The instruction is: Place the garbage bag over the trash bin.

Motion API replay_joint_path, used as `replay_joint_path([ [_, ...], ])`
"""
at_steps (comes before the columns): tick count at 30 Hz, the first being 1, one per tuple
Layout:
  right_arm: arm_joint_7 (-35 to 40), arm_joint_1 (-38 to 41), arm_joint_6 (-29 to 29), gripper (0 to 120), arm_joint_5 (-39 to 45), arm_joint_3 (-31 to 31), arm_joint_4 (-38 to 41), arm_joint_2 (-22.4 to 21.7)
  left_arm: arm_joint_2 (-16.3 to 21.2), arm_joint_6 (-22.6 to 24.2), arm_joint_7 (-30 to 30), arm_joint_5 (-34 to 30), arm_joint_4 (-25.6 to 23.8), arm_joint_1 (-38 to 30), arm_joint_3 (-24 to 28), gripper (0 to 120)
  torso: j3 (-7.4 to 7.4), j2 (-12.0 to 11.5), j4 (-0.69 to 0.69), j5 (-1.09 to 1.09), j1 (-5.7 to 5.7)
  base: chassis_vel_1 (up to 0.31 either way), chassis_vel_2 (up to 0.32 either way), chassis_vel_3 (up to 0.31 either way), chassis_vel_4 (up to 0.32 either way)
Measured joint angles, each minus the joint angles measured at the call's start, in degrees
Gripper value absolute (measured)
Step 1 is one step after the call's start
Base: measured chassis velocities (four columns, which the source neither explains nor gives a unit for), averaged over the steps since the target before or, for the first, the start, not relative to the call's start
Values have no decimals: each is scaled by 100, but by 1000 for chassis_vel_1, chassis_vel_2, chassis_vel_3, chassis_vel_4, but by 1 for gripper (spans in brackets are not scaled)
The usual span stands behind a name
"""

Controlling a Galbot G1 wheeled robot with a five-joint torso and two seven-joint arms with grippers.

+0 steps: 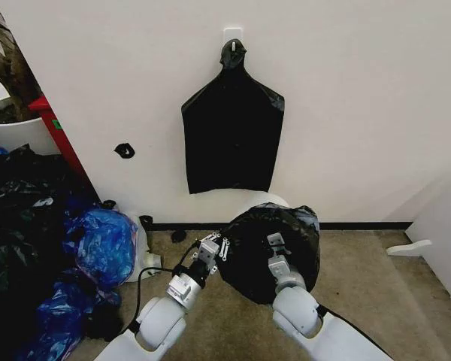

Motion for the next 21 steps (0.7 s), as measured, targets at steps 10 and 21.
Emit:
replay_joint_path([
  [10, 260, 424, -203, 0, 1241, -150, -131, 247, -17, -17, 78, 22, -34, 81, 40, 1, 0, 0, 3, 1, 0, 0, 0, 0, 0],
  [21, 289, 570, -572, 0, 1573, 244, -405, 110, 21, -37, 94, 41, -146, 170, 15, 1, 0, 0, 1, 1, 0, 0, 0, 0, 0],
])
